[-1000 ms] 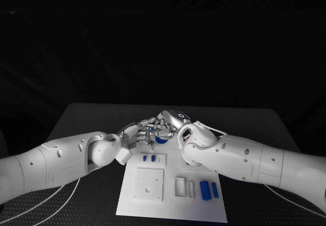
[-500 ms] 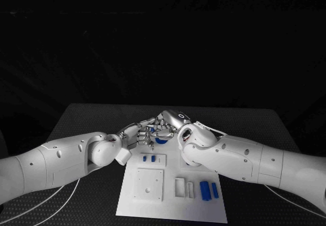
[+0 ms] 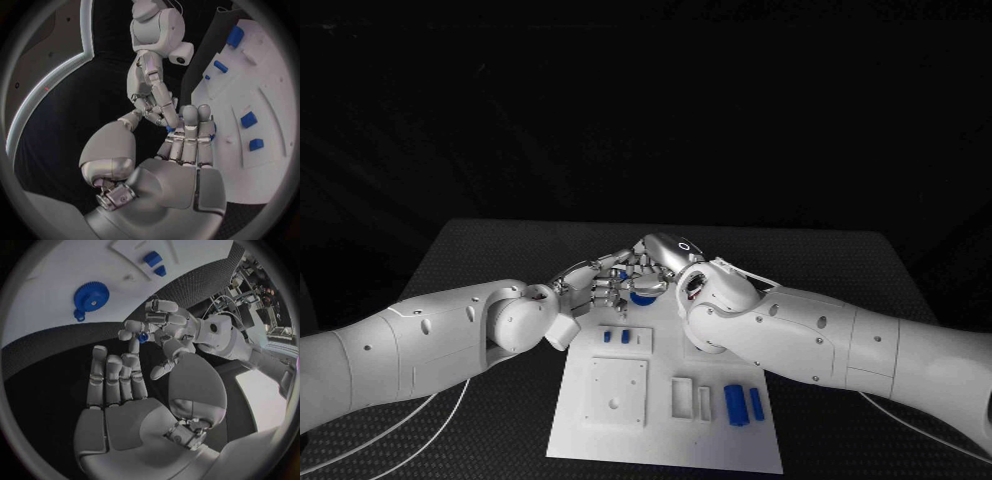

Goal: Assemble the parts on the task board

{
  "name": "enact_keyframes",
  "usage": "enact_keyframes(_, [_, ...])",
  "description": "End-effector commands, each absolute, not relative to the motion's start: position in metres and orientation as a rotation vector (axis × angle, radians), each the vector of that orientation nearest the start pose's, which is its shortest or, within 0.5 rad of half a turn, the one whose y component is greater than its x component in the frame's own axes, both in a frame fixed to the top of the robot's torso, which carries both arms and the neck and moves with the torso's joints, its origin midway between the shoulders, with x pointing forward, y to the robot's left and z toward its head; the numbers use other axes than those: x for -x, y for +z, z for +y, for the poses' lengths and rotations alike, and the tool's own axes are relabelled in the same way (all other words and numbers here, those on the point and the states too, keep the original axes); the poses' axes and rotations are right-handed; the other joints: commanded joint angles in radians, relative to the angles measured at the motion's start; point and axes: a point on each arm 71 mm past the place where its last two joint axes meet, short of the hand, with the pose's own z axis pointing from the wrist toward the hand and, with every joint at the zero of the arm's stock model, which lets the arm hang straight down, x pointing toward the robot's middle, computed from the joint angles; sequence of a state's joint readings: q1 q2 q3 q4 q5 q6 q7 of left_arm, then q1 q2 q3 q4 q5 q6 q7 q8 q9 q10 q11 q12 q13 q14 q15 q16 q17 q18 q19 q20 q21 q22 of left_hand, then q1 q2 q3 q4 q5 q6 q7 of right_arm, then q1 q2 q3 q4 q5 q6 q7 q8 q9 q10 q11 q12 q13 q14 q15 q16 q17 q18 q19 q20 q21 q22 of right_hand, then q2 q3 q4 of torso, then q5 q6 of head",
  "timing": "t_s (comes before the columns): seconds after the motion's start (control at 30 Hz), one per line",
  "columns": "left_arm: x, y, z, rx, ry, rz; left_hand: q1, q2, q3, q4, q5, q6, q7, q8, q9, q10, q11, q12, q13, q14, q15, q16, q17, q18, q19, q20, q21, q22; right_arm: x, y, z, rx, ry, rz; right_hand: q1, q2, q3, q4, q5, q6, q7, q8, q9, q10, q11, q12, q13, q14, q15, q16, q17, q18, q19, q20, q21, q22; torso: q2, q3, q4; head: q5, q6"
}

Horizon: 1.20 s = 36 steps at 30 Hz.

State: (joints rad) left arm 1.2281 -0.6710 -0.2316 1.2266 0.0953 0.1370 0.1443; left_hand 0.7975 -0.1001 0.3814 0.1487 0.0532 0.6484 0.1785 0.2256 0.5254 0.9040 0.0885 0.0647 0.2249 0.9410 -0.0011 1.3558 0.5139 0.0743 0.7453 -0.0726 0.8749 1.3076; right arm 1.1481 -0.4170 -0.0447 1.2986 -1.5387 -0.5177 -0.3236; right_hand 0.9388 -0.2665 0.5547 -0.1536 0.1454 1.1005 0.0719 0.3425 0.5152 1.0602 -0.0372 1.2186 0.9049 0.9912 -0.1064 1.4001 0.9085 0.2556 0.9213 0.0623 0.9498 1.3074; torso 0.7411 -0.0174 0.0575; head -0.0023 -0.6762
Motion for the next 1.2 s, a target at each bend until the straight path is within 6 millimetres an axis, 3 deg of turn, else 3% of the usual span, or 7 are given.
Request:
enact_keyframes(0.03, [-0.5031, -0.2582, 0.1872, 1.215, -1.615, 1.971, 0.012, 0.002, -0.007, 0.001, -0.004, 0.005, 0.006, 0.003, 0.0, -0.015, 0.024, 0.001, -0.001, 0.008, 0.002, 0.001, -0.001, 0.015, 0.005, -0.024, -0.005, 0.004, -0.4981, -0.2075, -0.0522, 0.069, 0.666, 1.551, 0.045, 0.013, 0.041, -0.003, -0.091, 0.004, -0.001, -0.005, 0.0, -0.002, 0.0, -0.003, 0.001, -0.004, -0.005, 0.003, -0.001, 0.006, -0.001, -0.009, -0.001, -0.001, 0.0, -0.0006, 0.0002, 0.001, -0.001])
enact_keyframes(0.07, [-0.5031, -0.2582, 0.1872, 1.214, -1.616, 1.972, 0.012, 0.002, -0.007, 0.001, -0.004, 0.005, 0.006, 0.003, 0.0, -0.015, 0.024, 0.001, -0.002, 0.008, 0.002, 0.001, -0.001, 0.015, 0.005, -0.024, -0.005, 0.004, -0.4981, -0.2075, -0.052, 0.07, 0.665, 1.551, 0.057, 0.006, 0.069, 0.009, -0.096, 0.005, -0.001, -0.005, 0.0, 0.0, 0.001, -0.003, 0.002, -0.004, -0.006, 0.004, -0.002, 0.006, 0.001, -0.007, -0.001, -0.003, 0.0, -0.0004, 0.0002, 0.001, -0.001])
enact_keyframes(0.33, [-0.5023, -0.258, 0.1861, 1.207, -1.622, 1.977, 0.015, 0.005, -0.009, 0.0, -0.004, 0.007, 0.005, 0.005, 0.0, -0.013, 0.023, 0.002, -0.005, 0.009, 0.001, 0.001, -0.002, 0.015, 0.006, -0.024, -0.006, 0.005, -0.4993, -0.2081, -0.0518, 0.074, 0.654, 1.552, 0.129, 0.024, 0.144, -0.003, -0.097, 0.011, -0.005, -0.001, 0.005, 0.004, -0.003, 0.0, 0.004, -0.002, -0.009, 0.007, -0.001, 0.006, 0.004, -0.009, 0.004, -0.003, 0.0, -0.0003, -0.0005, 0.001, -0.002])
enact_keyframes(1.03, [-0.5016, -0.2581, 0.1858, 1.204, -1.623, 1.985, 0.02, 0.008, -0.015, -0.003, -0.004, 0.012, 0.002, 0.008, 0.0, -0.007, 0.021, 0.003, -0.014, 0.009, 0.0, 0.001, -0.003, 0.015, 0.006, -0.025, -0.008, 0.005, -0.5004, -0.2082, -0.0529, 0.064, 0.654, 1.543, 0.141, 0.015, 0.208, 0.004, -0.091, 0.012, -0.004, -0.003, 0.007, 0.006, -0.002, -0.002, 0.004, 0.0, -0.007, 0.007, -0.004, 0.006, 0.004, -0.003, 0.008, -0.002, 0.0, 0.0006, -0.0018, 0.001, -0.002])
enact_keyframes(1.2, [-0.502, -0.2583, 0.1868, 1.205, -1.62, 1.982, 0.023, 0.01, -0.017, -0.004, -0.004, 0.014, 0.004, 0.009, 0.0, -0.003, 0.023, 0.003, -0.017, 0.01, 0.001, 0.002, -0.003, 0.015, 0.007, -0.025, -0.008, 0.006, -0.5002, -0.2077, -0.0536, 0.06, 0.673, 1.536, 0.142, 0.015, 0.244, 0.0, -0.017, 0.015, -0.002, -0.005, 0.007, 0.007, -0.001, -0.003, 0.005, 0.002, -0.002, 0.007, -0.005, 0.006, 0.003, 0.001, 0.011, -0.002, 0.0, 0.0006, -0.0014, 0.0, -0.002])
